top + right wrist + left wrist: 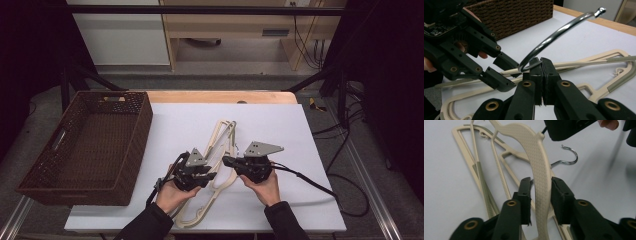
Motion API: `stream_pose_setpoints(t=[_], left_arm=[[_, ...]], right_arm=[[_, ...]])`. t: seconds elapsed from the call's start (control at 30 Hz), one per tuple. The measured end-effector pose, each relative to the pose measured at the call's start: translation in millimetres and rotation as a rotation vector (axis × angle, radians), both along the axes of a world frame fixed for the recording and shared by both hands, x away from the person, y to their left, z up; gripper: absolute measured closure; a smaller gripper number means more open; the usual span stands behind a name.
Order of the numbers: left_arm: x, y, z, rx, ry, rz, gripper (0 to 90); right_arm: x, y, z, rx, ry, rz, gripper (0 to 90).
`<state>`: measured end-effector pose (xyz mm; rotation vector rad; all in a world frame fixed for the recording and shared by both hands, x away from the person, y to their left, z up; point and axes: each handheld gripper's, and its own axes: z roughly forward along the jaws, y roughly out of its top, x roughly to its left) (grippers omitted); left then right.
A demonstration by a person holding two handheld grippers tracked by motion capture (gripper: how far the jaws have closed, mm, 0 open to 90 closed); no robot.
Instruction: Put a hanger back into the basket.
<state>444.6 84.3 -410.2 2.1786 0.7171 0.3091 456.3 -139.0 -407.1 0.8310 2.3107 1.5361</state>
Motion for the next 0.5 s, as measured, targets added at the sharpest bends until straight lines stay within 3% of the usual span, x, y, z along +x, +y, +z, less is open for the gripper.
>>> stream_pose_setpoints(t=[0.1,0.2,0.5], left_arm=[[-1.7,-8.2,2.5,0.054,-0.024,0.009,59.9],[-1.9,-11.4,0.6,0.099,-0.038,0.029,62.4],[-4.2,-14.2,1.2,0.123,-0.046,0.061,78.7]], right_arm=[[-0.5,2.2,1.2,0.006,-0.003,-0.005,88.6],[-0.6,3.3,1.9,0.013,-0.005,-0.007,88.6],[-1.1,3.4,2.3,0.016,-0.005,-0.009,87.8]])
